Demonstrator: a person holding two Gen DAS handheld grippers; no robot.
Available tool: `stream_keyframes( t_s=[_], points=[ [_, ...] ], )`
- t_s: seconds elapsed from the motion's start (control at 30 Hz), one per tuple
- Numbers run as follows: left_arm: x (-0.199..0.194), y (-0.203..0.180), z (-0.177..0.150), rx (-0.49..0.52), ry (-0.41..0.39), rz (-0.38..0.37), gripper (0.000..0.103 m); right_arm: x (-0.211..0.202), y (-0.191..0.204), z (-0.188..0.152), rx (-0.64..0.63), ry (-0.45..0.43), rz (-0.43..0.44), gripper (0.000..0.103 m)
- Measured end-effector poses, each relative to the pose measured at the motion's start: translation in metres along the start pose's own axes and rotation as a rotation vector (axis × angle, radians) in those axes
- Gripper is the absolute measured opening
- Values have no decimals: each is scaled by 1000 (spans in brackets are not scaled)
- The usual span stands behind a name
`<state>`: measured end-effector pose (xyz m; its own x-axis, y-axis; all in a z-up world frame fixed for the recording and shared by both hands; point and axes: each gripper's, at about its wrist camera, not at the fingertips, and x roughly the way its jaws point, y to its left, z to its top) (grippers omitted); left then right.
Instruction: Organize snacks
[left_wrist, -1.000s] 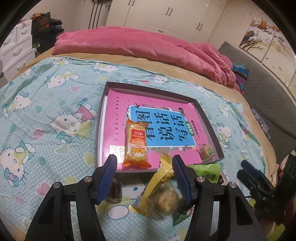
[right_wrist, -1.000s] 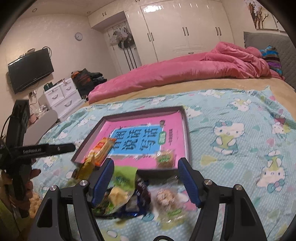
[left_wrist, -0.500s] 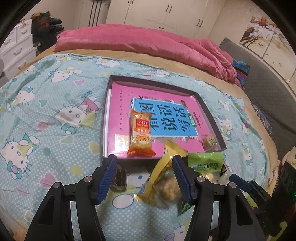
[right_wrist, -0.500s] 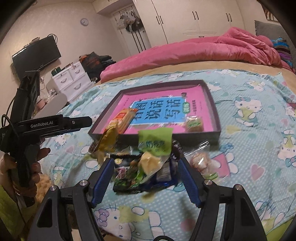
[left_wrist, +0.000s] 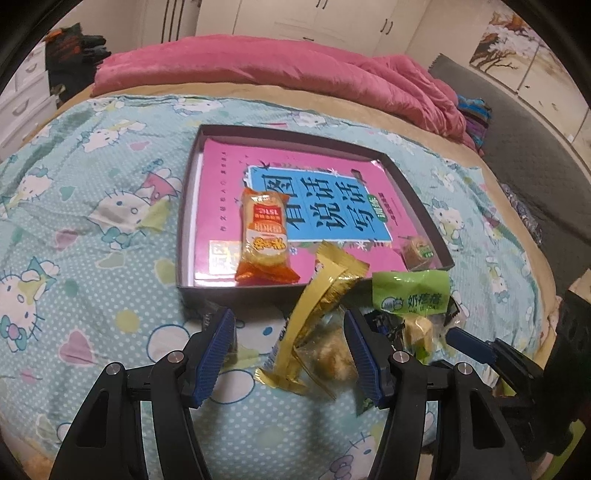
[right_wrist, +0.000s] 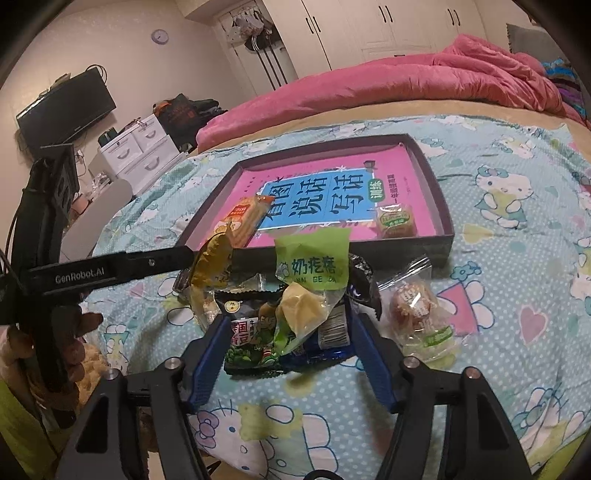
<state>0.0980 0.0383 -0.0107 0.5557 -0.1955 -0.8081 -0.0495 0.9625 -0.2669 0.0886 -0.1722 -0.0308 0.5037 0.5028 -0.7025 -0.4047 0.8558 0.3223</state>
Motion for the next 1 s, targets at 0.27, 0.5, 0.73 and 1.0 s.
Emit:
stream_keyframes(
  t_s=[0.27, 0.5, 0.73, 1.0],
  points=[
    [13, -7, -3, 8, 23, -8, 64, 16, -1, 3, 35, 24, -14, 55],
    [24, -9, -3, 6, 36, 2, 64, 26, 1, 7, 14, 23, -50, 44],
    [33, -6, 0, -17, 48, 1, 64, 35, 5, 9, -28, 25, -64, 38],
    [46, -5, 2, -37, 66, -9, 64, 41, 6, 12, -69, 19, -42, 34]
  ],
)
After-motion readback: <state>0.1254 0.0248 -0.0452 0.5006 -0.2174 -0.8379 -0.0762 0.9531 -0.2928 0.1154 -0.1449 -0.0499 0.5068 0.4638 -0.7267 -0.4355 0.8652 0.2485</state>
